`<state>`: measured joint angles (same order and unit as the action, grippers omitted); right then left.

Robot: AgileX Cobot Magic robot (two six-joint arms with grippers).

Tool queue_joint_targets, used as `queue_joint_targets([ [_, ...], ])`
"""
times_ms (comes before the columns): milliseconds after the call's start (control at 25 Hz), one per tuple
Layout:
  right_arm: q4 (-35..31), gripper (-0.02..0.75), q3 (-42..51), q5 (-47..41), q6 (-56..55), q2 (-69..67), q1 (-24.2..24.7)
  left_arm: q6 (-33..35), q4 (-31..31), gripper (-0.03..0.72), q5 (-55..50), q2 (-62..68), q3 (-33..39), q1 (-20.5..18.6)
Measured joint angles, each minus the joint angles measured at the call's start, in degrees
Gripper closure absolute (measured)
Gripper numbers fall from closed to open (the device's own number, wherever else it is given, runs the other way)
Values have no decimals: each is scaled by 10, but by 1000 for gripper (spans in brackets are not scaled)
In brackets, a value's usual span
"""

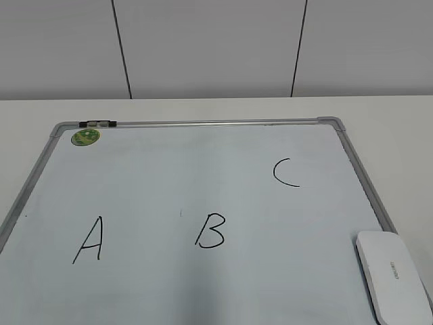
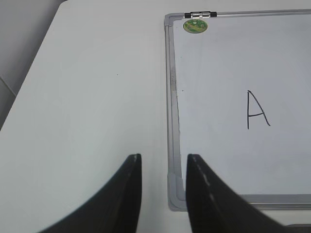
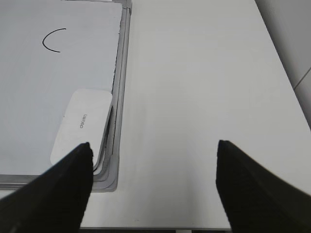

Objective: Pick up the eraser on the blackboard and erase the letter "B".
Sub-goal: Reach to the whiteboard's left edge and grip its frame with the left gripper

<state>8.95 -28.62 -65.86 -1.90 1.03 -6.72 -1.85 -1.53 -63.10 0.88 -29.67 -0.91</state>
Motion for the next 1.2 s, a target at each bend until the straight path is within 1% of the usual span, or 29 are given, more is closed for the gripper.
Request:
queue_joint_targets([
  [560, 0, 151, 0, 0, 0, 0, 0, 0, 0, 445, 0, 4, -1, 0],
  [680, 0, 151, 0, 0, 0, 0, 0, 0, 0, 445, 23, 22, -12, 0],
  [880, 0, 151, 0, 0, 0, 0, 0, 0, 0, 445, 61, 116, -33, 0],
  [1080, 0, 151, 0, 0, 0, 0, 0, -4, 7, 445, 85, 243, -53, 0],
  [1200, 0, 151, 0, 0, 0, 0, 0, -5, 15, 445, 91, 324, -78, 0],
])
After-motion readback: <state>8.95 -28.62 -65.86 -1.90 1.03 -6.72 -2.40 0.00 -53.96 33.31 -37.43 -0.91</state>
